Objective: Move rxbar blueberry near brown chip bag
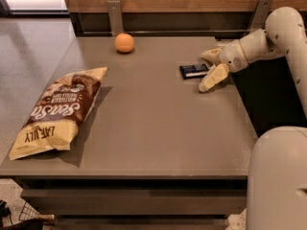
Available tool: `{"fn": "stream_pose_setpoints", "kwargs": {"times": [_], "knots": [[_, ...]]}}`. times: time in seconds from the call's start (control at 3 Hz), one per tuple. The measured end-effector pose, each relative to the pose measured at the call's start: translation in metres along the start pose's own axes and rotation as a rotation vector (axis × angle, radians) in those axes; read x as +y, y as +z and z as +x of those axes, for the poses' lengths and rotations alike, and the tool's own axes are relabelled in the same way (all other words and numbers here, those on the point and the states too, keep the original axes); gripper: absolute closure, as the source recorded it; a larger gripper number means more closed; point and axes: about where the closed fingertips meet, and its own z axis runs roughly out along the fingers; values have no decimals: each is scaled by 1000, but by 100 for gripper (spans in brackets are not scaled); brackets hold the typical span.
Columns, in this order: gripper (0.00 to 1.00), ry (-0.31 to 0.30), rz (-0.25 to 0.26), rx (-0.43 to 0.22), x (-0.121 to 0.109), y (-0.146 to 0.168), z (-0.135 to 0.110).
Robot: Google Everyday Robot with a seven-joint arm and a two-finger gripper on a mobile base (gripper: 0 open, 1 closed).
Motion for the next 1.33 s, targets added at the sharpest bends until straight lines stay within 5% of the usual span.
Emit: {"fn": "stream_pose_setpoints", "kwargs": {"times": [1.33], "knots": [[100,0,-1,0,1,-11,-14]]}}
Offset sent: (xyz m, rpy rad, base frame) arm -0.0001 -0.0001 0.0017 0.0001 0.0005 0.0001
